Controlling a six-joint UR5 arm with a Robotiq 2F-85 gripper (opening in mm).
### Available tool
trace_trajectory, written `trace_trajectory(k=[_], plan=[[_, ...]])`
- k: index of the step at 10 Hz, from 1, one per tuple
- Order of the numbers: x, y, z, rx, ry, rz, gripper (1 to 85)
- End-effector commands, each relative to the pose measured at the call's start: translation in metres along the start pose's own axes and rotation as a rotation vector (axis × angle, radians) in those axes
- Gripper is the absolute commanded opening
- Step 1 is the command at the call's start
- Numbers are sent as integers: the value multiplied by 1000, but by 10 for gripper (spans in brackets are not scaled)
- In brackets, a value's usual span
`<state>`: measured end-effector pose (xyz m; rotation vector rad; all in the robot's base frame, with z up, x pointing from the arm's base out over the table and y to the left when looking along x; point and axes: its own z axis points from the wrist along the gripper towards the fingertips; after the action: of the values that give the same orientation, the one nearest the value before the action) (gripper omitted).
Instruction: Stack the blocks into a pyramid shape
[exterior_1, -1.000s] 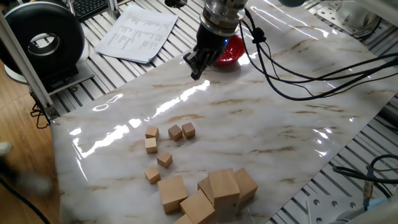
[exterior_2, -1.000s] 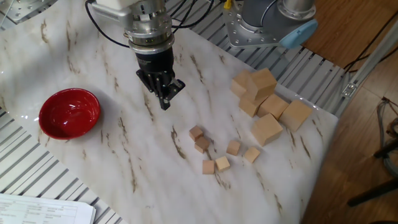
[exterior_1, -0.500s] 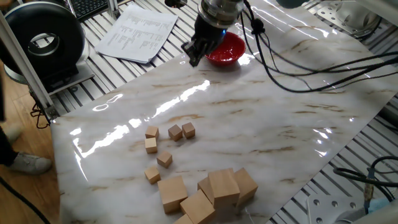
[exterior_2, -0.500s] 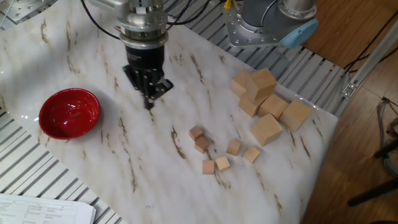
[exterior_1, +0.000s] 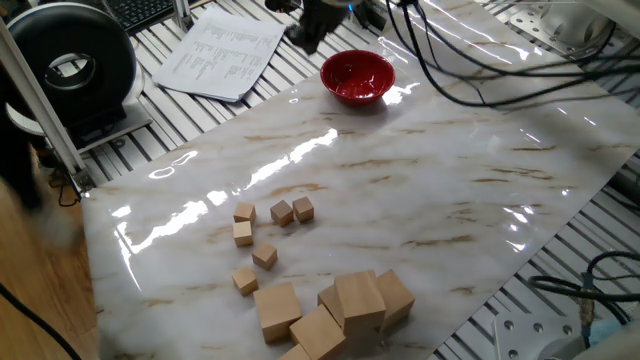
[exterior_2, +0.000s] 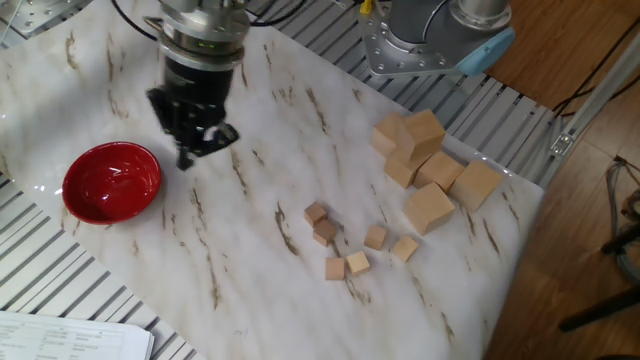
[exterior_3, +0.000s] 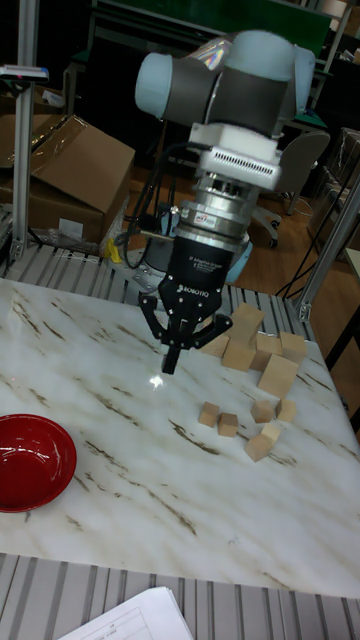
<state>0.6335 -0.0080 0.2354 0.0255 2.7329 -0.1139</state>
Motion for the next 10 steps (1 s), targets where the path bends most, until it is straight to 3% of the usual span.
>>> trace_trajectory(k=[1,2,3,4,5,6,7,8,10], plan=[[-41,33,-32,4,12,132,7],[-35,30,-31,27,41,129,7],[-19,18,-31,81,97,138,7],[-12,-7,-37,194,129,124,10],[-8,-9,-34,202,134,120,10],[-4,-7,-30,185,139,105,10],[-8,-9,-30,193,124,102,10],[-23,-7,-28,199,73,102,10],[-41,-2,-35,232,43,125,10]])
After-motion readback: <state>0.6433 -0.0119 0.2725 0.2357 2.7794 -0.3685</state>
